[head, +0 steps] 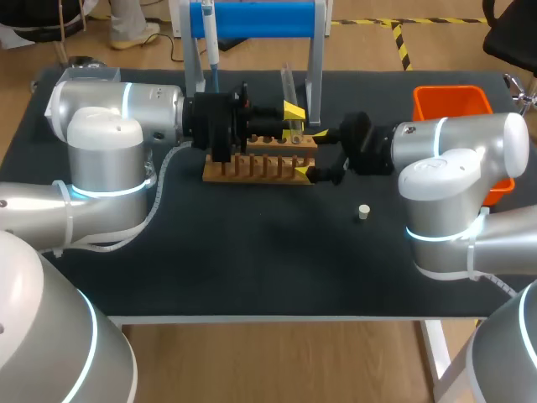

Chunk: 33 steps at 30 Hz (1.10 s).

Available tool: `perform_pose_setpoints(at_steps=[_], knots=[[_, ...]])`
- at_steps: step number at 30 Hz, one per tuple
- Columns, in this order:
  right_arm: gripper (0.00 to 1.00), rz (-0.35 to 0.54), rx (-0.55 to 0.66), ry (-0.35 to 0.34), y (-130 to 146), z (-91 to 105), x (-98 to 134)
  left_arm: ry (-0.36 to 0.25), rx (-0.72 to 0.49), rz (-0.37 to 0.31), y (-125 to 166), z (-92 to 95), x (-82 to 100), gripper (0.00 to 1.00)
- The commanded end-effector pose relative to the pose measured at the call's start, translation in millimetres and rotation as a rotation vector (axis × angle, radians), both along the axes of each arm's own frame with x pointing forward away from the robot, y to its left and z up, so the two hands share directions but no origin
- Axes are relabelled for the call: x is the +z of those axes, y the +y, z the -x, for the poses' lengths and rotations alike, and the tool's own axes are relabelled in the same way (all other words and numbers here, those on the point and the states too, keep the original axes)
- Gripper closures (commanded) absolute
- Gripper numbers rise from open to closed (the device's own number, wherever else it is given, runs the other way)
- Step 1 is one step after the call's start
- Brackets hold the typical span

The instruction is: Invert the test tube, pick up the pipette, mount the tip to pipette, aspirate from beaker and dispense into the tube, eject the tip, return the pipette, and cap with the stopper.

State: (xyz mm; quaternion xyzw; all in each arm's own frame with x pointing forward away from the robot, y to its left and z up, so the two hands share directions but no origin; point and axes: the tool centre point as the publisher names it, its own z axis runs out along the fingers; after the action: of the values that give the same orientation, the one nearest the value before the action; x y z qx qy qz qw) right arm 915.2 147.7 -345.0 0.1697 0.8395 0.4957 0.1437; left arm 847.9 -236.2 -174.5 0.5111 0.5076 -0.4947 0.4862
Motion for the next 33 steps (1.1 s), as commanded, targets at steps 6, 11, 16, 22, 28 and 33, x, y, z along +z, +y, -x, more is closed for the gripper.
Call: perform_pose_setpoints(at_steps=[6,11,16,22,28,33], knots=[[0.00,0.003,0.005,0.005,-1.4,-0.8,1.1,0.137,0.039,0.008,5.8,-4.1,12.9,1.00],[0.00,0.003,0.005,0.005,-1.4,-0.8,1.1,0.390,0.057,0.040,13.3,-13.2,30.1,1.00],[0.00,0.003,0.005,0.005,-1.4,-0.8,1.1,0.619,0.032,0.067,17.2,-19.1,43.5,1.00],[0.00,0.003,0.005,0.005,-1.4,-0.8,1.1,0.687,0.039,0.002,20.6,-20.4,54.0,1.00],[0.00,0.003,0.005,0.005,-1.4,-0.8,1.1,0.687,0.039,0.002,20.6,-20.4,54.0,1.00],[0.00,0.003,0.005,0.005,-1.4,-0.8,1.1,0.687,0.039,0.002,20.6,-20.4,54.0,1.00]])
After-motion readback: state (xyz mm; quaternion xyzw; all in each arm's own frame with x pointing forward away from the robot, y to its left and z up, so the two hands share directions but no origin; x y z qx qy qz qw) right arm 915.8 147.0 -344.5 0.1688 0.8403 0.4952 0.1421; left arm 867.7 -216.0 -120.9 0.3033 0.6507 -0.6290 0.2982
